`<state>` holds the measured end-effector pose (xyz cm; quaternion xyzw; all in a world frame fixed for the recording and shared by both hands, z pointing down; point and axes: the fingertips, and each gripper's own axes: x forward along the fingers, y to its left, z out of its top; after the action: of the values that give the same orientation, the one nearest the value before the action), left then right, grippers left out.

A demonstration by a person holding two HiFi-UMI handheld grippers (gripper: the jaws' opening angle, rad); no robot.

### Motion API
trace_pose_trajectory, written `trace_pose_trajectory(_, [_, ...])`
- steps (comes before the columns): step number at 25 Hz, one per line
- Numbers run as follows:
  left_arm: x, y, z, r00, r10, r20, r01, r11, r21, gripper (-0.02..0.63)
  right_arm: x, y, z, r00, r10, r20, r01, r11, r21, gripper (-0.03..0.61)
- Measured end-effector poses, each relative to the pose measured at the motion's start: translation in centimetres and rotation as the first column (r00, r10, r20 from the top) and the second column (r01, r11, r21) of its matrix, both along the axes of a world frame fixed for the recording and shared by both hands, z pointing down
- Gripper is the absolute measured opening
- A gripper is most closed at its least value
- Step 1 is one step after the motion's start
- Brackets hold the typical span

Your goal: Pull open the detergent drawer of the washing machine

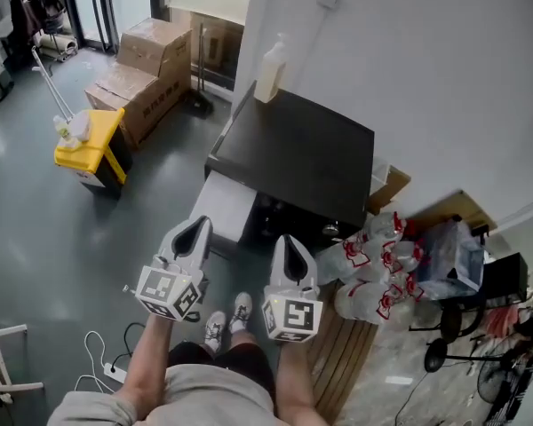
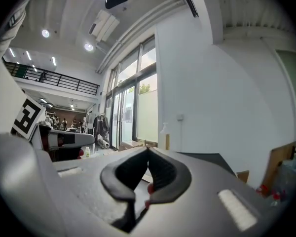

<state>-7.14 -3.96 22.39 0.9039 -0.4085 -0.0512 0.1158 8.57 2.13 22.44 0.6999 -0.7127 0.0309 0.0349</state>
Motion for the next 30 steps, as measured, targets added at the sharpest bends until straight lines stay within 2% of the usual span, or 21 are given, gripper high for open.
trace_pose_trajectory(4, [1.1, 1.2, -0.9, 0.996, 0.004, 0.084, -0.007, 0.999, 0.045, 0.017, 0.9, 1.6, -0.9, 1.0, 0.016, 0.004, -0.016, 1.0, 0.022, 0.003])
trace_pose_trajectory(10, [2.7, 2.8, -1.9, 0.988, 0.032, 0.149, -0.047, 0.994, 0.098, 0.017, 1.4, 3.6, -1.3, 0.999, 0.033, -0.003, -0.032, 0.999, 0.032, 0.003])
trace_pose_trajectory(16, [3.7, 3.7, -2.4, 0.985, 0.045, 0.167, -0.066, 0.99, 0.121, 0.017, 1.4, 4.9, -1.7, 0.999, 0.038, -0.02, -0.037, 0.998, 0.046, 0.003])
trace_pose_trajectory(30, [4.2, 4.0, -1.5, 0.979, 0.062, 0.197, -0.085, 0.99, 0.109, 0.017, 2.0, 5.4, -1.3, 0.998, 0.052, -0.03, -0.051, 0.998, 0.037, 0.003])
